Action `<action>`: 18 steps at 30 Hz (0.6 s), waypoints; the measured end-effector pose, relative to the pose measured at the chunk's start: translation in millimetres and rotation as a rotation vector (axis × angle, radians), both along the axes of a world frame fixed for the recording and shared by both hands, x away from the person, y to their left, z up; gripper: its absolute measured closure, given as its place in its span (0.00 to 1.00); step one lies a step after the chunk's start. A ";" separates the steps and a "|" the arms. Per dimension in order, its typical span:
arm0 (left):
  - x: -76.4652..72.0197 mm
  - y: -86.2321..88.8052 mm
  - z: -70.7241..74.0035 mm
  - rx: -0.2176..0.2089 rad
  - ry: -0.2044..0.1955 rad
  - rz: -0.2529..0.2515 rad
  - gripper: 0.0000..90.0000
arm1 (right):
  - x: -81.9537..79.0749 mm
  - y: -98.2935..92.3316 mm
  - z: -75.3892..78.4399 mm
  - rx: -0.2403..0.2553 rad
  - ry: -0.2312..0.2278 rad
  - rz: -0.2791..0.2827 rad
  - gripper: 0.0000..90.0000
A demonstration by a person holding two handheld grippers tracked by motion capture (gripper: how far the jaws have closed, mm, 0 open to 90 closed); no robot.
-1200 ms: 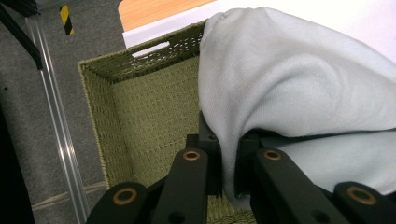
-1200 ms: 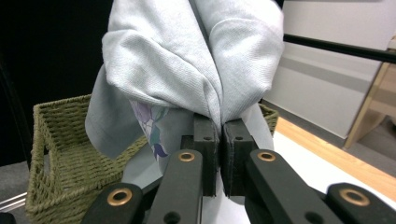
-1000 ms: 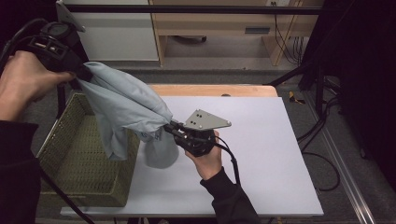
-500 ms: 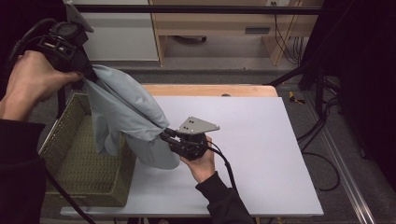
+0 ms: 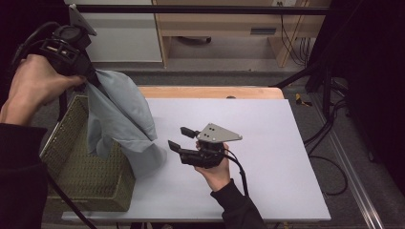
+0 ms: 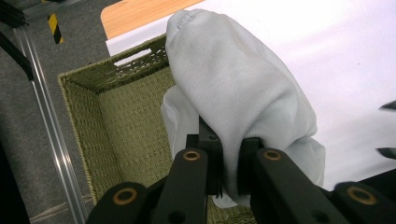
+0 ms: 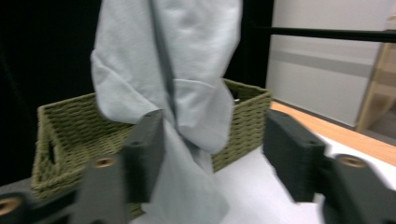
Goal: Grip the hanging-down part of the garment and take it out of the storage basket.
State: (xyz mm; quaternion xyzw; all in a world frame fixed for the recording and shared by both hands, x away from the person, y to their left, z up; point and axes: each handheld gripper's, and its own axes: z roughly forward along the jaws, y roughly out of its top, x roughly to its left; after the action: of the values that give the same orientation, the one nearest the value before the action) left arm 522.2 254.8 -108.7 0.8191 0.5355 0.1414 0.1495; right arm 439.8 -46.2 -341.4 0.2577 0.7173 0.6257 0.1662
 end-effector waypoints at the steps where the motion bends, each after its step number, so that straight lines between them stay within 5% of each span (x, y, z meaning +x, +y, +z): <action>1: -0.2 0.0 -0.1 0.001 -0.002 -0.001 0.95 | 0.1 -4.4 -0.6 0.002 -0.009 -0.008 0.35; 9: -0.3 0.4 -0.4 -0.006 0.003 -0.004 0.95 | -3.4 -37.1 -7.7 0.032 -0.007 -0.106 0.11; 18: 0.7 1.3 -2.2 -0.008 0.012 -0.004 0.95 | -14.7 -67.7 -15.9 0.028 -0.001 -0.168 0.03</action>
State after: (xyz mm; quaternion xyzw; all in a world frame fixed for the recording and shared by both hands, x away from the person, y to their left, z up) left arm 522.8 256.1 -111.0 0.8204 0.5353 0.1339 0.1498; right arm 425.0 -113.9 -357.4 0.3190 0.6842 0.6195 0.2150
